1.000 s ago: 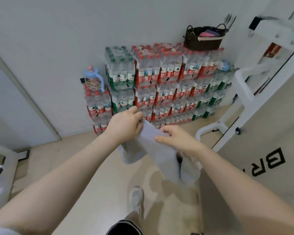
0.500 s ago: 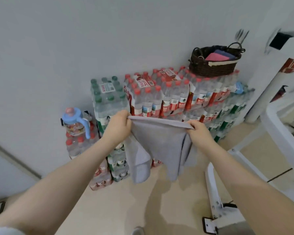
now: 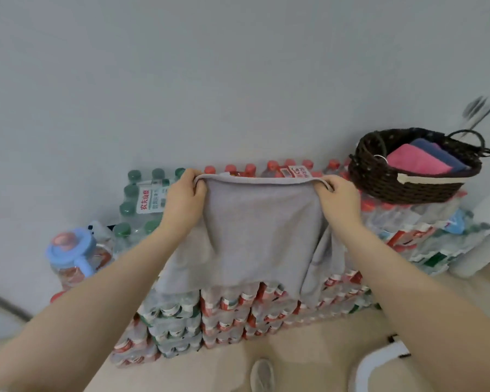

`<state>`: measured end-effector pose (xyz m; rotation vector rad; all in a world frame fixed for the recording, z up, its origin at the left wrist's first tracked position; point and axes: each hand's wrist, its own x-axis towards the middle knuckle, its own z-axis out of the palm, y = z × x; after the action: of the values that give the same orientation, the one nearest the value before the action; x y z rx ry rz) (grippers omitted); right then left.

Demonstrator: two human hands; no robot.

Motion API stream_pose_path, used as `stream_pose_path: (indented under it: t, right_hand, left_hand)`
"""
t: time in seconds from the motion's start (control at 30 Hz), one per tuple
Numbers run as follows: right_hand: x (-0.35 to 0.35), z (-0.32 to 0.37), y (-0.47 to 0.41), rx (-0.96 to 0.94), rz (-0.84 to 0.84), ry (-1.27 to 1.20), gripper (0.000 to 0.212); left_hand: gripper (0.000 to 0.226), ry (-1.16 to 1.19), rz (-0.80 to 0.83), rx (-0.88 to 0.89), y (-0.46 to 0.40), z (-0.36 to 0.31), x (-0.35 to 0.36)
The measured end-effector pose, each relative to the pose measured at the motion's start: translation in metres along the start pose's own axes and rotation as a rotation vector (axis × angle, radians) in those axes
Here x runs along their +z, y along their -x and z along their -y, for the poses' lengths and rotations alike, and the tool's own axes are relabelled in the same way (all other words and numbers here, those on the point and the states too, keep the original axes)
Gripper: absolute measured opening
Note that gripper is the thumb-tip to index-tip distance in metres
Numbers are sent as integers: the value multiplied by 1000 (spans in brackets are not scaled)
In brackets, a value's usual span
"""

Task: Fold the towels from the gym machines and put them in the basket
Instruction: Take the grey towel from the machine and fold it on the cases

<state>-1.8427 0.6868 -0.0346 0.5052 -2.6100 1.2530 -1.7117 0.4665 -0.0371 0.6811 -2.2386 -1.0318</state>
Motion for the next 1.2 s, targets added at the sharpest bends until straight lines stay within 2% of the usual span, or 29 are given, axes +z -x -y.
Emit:
stream_pose_path:
  t: [0.2,0.27,0.33,0.37,0.43,0.53,0.6,0.67,0.73,0.8,0.87,0.97,1.1,1.2]
  right_hand:
    - [-2,11,-131,-198,-1,179,22]
    - [9,9,-168,-231,26,272,26]
    - [28,2,-189,-216,108,429,37]
    - [40,0,-191,-221,162,487,43]
    - [68,0,-180,-340,289,455,43]
    - [107,15,-142,-583,666,224,24]
    - [130,27,-115,-638,898,179,23]
    - [152,38,-93,-575,1001,244,44]
    - [170,46,-78,-447,953,352,66]
    - [183,52,-74,-334,900,388,70]
    - [192,56,-77,-223,943,266,54]
    - [192,68,-85,30,970,-106,35]
    - [180,100,-106,221,854,-405,26]
    - [177,125,-115,404,815,-668,14]
  left_hand:
    - [17,-26,-131,-7,-89,-37,34]
    - [31,-78,-74,-23,-113,-36,45]
    - [57,-229,79,-106,-129,-20,58]
    - [65,-317,149,-168,-131,-9,63]
    - [67,-396,225,-260,-125,14,69]
    - [58,-415,305,-311,-107,40,66]
    - [54,-407,407,-313,-95,53,57]
    - [69,-361,524,-296,-83,60,46]
    - [97,-378,637,-235,-74,64,37]
    - [107,-452,736,-132,-70,70,34]
    - [105,-432,783,-72,-68,73,33]
    - [90,-243,777,-87,-71,72,26]
    - [59,112,828,-195,-71,71,14]
    - [60,432,851,-334,-68,72,12]
